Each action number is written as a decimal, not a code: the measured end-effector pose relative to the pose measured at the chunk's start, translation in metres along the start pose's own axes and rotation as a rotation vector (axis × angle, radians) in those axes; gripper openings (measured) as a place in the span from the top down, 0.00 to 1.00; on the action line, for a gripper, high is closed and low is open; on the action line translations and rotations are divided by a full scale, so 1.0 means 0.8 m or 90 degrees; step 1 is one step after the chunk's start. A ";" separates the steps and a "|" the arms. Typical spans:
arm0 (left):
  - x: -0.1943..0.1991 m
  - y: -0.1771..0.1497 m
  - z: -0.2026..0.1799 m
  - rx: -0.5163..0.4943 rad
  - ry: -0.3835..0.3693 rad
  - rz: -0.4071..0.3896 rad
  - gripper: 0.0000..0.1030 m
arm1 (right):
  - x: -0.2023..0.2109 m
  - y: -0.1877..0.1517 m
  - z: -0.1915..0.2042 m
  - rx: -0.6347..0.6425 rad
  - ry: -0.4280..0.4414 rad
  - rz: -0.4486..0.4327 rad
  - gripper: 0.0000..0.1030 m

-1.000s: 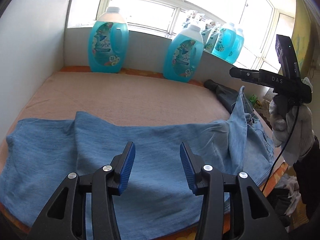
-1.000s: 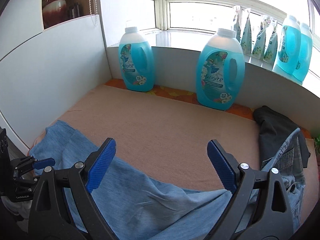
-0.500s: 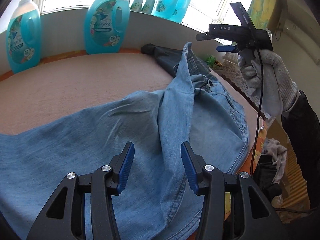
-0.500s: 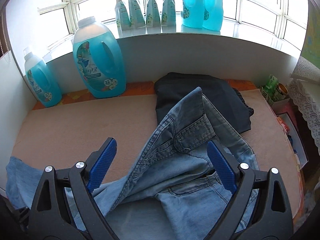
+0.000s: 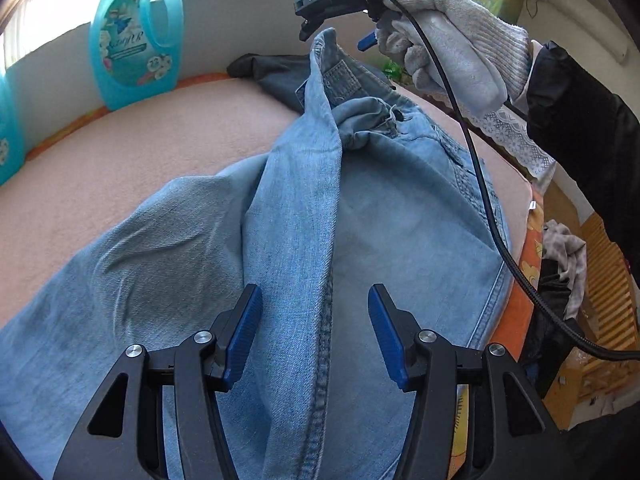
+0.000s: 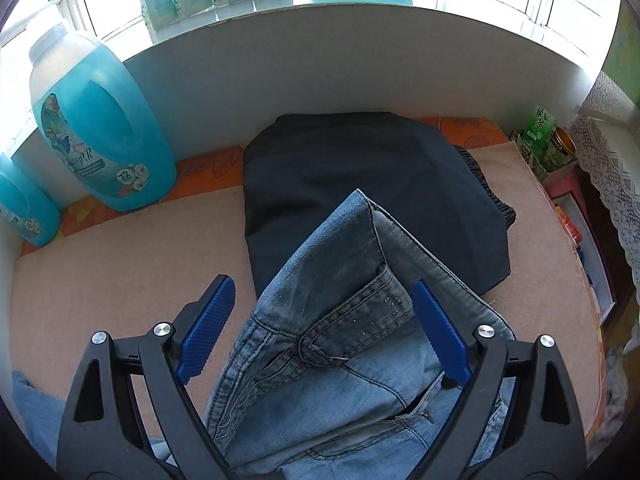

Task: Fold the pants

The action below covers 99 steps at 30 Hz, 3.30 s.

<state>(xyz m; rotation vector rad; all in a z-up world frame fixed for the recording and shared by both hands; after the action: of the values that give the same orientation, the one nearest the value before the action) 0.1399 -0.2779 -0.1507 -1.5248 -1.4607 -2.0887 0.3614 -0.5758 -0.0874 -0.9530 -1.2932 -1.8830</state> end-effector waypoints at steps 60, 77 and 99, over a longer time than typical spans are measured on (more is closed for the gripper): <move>0.039 -0.056 -0.068 -0.110 -0.077 0.005 0.95 | 0.141 -0.286 -0.296 -0.335 0.107 -0.135 0.41; 0.039 -0.060 -0.075 -0.121 -0.088 0.010 0.95 | 0.147 -0.257 -0.272 -0.289 0.126 -0.158 0.95; 0.029 -0.063 -0.077 -0.114 -0.100 0.025 0.95 | 0.105 -0.273 -0.237 -0.235 0.111 -0.136 0.89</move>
<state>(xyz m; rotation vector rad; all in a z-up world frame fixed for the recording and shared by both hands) 0.0588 -0.2912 -0.1620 -1.8054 -1.3106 -2.1708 0.0985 -0.6992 -0.1663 -0.8292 -0.9947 -2.3713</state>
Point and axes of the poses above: each gripper's, at about its wrist camera, not at the fingertips, and x roughly against the way its jaws point, z to its left, y to its top, the point moved 7 cm from there along -x, roughly the way its jaws point, and after that the axes turned 14 degrees about y, right-handed, at the moved point
